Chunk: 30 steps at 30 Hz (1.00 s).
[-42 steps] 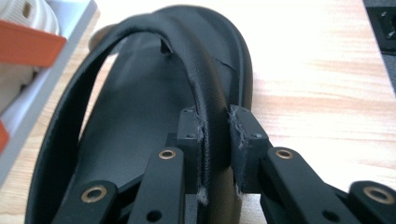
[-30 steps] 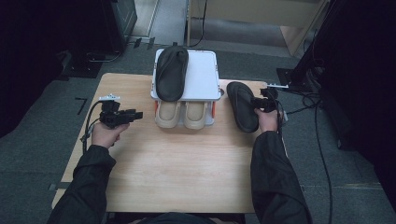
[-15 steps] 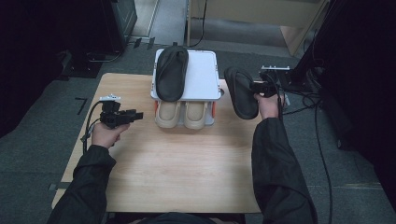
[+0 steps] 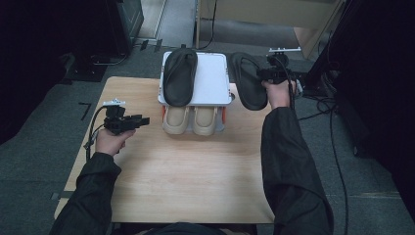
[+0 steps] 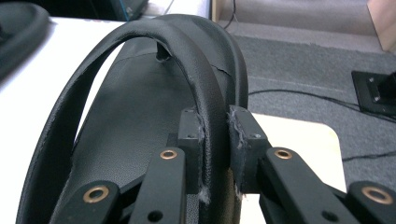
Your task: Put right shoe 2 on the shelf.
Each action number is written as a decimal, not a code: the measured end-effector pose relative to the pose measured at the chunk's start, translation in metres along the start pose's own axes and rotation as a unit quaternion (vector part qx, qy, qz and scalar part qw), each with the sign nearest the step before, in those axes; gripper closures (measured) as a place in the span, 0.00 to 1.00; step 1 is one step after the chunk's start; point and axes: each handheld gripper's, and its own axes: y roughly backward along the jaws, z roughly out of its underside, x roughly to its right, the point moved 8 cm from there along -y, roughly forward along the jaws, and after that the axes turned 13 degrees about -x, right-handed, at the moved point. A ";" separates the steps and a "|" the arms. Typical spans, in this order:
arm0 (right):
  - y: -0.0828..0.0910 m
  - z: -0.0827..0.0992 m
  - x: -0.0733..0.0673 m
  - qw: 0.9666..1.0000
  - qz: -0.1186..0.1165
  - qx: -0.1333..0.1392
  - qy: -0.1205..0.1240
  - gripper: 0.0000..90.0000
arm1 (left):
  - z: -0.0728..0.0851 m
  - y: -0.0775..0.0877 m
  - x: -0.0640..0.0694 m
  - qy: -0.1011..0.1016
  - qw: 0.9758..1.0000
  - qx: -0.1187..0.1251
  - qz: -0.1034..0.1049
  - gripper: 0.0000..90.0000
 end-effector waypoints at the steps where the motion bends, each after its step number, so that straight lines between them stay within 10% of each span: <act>1: 0.002 -0.003 -0.004 1.000 -0.002 0.002 0.003 0.85 | 0.000 0.000 0.001 0.000 1.000 0.003 0.004 0.57; 30: -0.039 -0.029 -0.103 0.998 -0.030 -0.018 0.046 0.81 | 0.002 -0.003 0.001 -0.007 1.000 -0.007 0.011 0.57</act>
